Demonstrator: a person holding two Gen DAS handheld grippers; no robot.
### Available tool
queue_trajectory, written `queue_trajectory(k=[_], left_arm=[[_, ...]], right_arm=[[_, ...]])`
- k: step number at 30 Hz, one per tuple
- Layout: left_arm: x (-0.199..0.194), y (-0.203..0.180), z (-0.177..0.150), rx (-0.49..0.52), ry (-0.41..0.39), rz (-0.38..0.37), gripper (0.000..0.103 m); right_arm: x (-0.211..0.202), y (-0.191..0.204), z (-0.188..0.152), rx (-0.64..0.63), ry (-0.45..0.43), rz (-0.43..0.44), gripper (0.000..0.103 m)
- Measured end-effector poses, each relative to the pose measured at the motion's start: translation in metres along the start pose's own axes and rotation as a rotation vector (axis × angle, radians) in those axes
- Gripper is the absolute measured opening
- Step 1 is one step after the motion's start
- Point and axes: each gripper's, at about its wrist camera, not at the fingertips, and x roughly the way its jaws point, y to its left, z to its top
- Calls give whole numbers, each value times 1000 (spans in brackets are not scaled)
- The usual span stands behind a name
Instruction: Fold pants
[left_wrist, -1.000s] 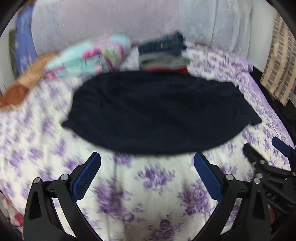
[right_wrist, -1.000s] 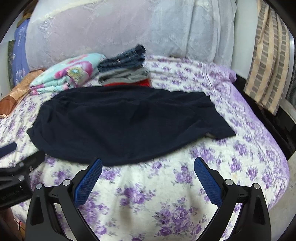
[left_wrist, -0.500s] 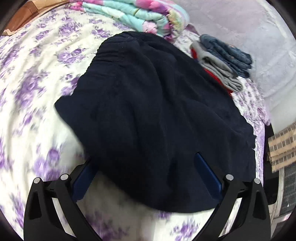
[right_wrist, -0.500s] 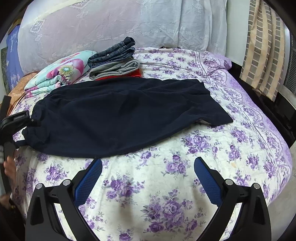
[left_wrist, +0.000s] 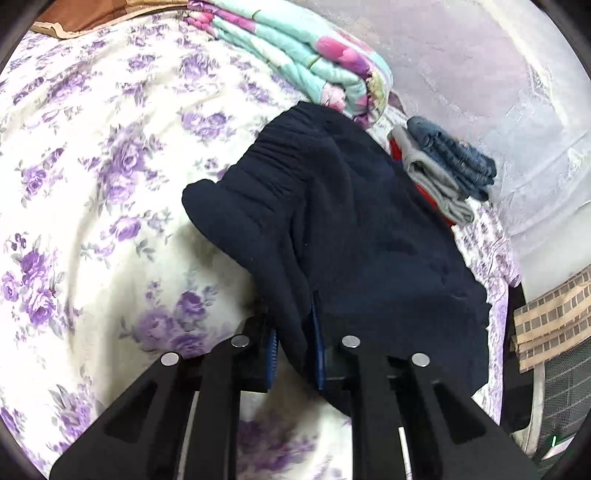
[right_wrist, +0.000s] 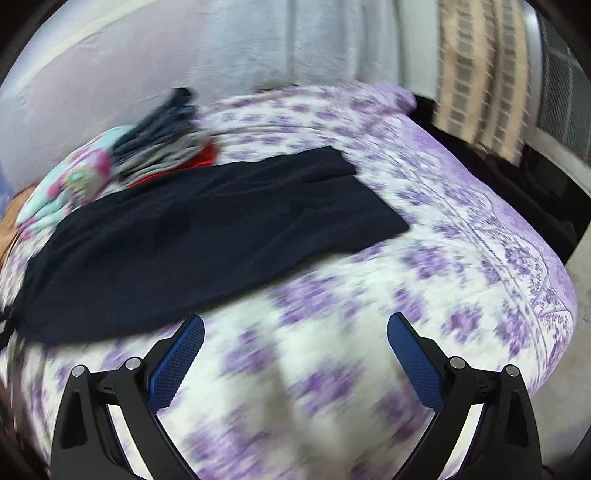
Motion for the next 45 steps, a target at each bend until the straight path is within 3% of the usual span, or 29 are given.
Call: queue_trajectory(k=[4, 8, 10, 11, 12, 13, 14, 18, 21, 25, 27, 29, 31, 32, 34, 35, 36, 38, 39, 42, 45], left_arm=[[16, -8, 9, 31, -11, 27, 15], [20, -10, 13, 59, -12, 50, 17], [22, -6, 16, 49, -5, 45, 20], [24, -5, 17, 45, -3, 44, 21], [26, -5, 19, 43, -2, 47, 21], [27, -5, 20, 42, -2, 51, 21], [28, -6, 21, 43, -3, 56, 21], [21, -8, 21, 40, -23, 71, 14], [6, -7, 16, 42, -40, 78, 11], [-24, 4, 4, 62, -61, 113, 8], [-35, 17, -4, 52, -37, 91, 8], [-27, 25, -12, 65, -8, 125, 9], [-16, 30, -13, 58, 9, 134, 9], [-16, 30, -13, 61, 5, 133, 9], [-26, 27, -11, 90, 3, 130, 14], [-31, 26, -11, 104, 5, 139, 21], [-42, 28, -10, 110, -9, 157, 32], [-60, 30, -10, 114, -53, 188, 40], [-71, 30, -7, 120, -74, 203, 39], [-82, 12, 16, 159, -104, 228, 39], [-64, -31, 54, 261, -68, 209, 41]], right_arm=[[66, -45, 40, 161, 115, 65, 100], [132, -81, 60, 384, 229, 210, 93], [152, -86, 66, 428, 242, 211, 92], [158, -86, 69, 436, 227, 191, 85], [160, -86, 71, 438, 205, 164, 60], [164, -85, 73, 439, 196, 122, 40], [170, -87, 76, 447, 198, 140, 29], [151, -92, 72, 468, 168, 195, 20], [115, -98, 62, 437, 140, 196, 20], [83, -113, 29, 391, 169, 173, 21], [81, -119, 9, 370, 199, 149, 21], [94, -118, -7, 332, 241, 114, 23], [93, -113, -9, 296, 198, 102, 26], [89, -112, -10, 283, 199, 87, 32], [80, -109, -5, 256, 207, 43, 58], [68, -109, -3, 237, 185, -23, 72], [58, -109, 1, 216, 151, -89, 74], [38, -107, 11, 171, 74, -201, 78], [31, -107, 15, 168, 47, -217, 83], [27, -103, 43, 173, 6, -122, 88], [58, -81, 88, 157, 63, 69, 88]])
